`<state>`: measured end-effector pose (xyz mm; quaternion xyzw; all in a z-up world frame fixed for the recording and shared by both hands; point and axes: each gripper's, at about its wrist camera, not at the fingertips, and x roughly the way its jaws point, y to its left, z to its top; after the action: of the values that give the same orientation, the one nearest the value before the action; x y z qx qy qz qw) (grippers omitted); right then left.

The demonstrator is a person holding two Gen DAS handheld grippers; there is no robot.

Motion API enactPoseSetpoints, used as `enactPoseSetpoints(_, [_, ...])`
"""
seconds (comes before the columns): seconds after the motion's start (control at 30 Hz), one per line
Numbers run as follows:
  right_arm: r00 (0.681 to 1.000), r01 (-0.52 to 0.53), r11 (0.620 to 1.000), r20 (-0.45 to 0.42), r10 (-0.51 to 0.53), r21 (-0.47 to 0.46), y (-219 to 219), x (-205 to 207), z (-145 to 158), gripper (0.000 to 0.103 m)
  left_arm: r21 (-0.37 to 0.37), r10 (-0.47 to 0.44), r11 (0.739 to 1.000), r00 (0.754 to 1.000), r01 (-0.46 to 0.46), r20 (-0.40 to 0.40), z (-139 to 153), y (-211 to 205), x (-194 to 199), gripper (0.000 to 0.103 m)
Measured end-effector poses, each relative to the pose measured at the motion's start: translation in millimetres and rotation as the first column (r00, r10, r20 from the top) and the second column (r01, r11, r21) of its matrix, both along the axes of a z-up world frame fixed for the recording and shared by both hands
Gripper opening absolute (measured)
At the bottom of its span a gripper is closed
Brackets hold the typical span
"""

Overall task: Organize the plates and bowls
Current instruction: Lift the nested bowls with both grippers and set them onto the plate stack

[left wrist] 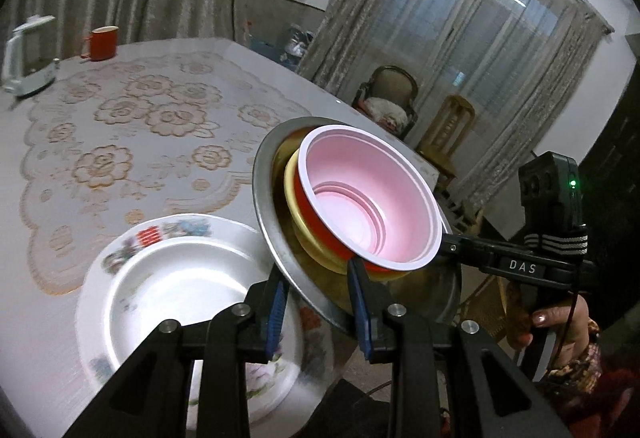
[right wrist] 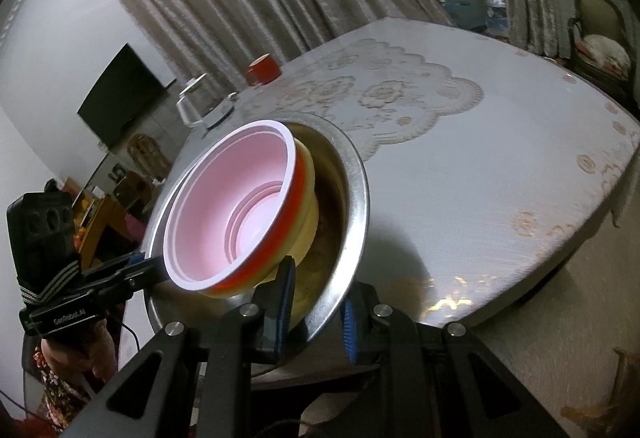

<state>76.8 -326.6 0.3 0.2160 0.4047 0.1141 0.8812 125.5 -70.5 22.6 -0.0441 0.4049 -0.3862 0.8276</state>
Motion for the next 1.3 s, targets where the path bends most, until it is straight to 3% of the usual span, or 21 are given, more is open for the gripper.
enactPoseSetpoints(0.2, [0.998, -0.058, 0.998, 0.003, 0.058, -0.003, 26, 7, 3, 0.020, 0.025, 0.061, 0.998, 0.998, -0.062, 0.025, 0, 22, -8, 0.030])
enactPoseSetpoints(0.67, [0.982, -0.189, 0.982, -0.019, 0.189, -0.002, 88, 26, -6, 0.020, 0.019, 0.199, 0.980, 0.979, -0.199, -0.032, -23, 91, -23, 0.030])
enactPoseSetpoints(1.3, [0.971, -0.218, 0.976, -0.100, 0.219, 0.016, 107, 39, -31, 0.020, 0.078, 0.259, 0.964, 0.965, -0.256, -0.031, -40, 97, -27, 0.030])
